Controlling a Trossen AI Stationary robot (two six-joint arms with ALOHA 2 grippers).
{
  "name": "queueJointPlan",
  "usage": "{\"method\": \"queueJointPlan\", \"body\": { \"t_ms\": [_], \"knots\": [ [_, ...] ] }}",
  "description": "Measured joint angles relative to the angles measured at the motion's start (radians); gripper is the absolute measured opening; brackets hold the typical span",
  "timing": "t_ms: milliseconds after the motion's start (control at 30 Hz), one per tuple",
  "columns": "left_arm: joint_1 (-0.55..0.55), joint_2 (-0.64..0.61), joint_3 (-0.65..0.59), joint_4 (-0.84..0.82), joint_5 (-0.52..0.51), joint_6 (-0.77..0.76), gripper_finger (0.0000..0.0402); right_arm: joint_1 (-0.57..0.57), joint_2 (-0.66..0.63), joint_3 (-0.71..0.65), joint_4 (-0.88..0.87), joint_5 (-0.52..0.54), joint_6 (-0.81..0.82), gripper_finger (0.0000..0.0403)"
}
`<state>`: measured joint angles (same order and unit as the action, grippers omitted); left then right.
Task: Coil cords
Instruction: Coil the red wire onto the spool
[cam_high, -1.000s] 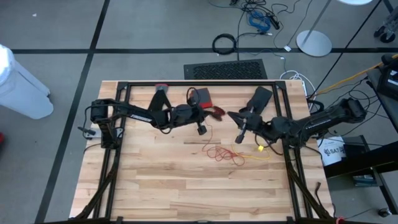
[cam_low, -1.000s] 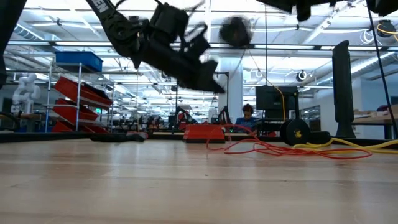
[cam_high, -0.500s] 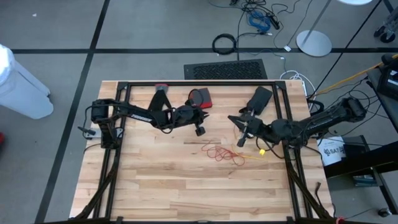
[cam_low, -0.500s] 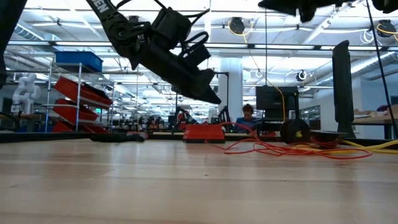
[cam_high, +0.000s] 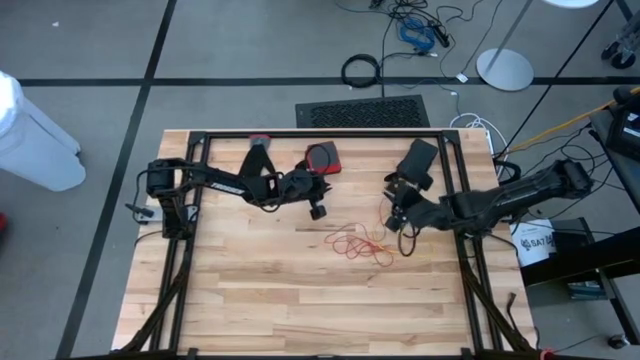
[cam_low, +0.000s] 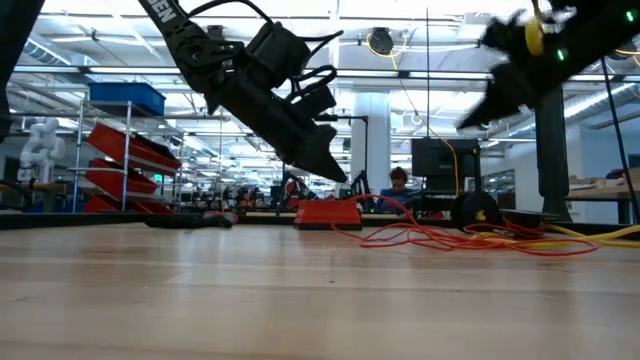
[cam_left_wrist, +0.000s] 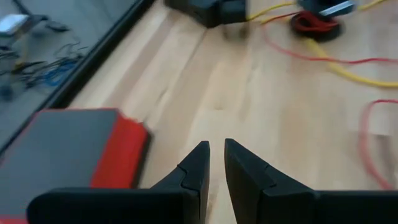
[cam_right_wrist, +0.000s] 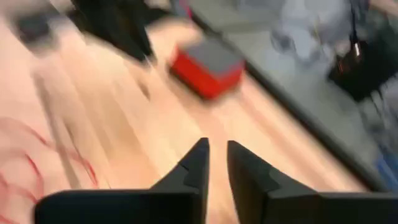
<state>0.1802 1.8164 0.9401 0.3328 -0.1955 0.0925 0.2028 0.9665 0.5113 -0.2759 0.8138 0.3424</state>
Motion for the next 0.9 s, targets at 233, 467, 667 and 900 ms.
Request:
{"method": "queueJointPlan", "body": {
  "t_ms": [233, 467, 667, 900],
  "knots": [
    [-0.006, 0.0, 0.0, 0.007, 0.041, -0.001, 0.0057, -0.001, -0.015, -0.195, -0.083, 0.126, 0.356, 0.0108],
    [-0.02, 0.008, 0.002, 0.005, 0.047, -0.004, 0.0057, -0.003, -0.166, -0.332, -0.079, 0.121, 0.574, 0.0123],
    [-0.035, 0.065, 0.003, 0.015, 0.05, -0.008, 0.0057, -0.003, -0.26, -0.399, -0.07, 0.086, 0.648, 0.0123],
    [-0.06, 0.14, 0.002, 0.058, 0.062, -0.05, 0.0057, 0.004, -0.255, -0.4, -0.041, 0.042, 0.675, 0.0123]
  ]
}}
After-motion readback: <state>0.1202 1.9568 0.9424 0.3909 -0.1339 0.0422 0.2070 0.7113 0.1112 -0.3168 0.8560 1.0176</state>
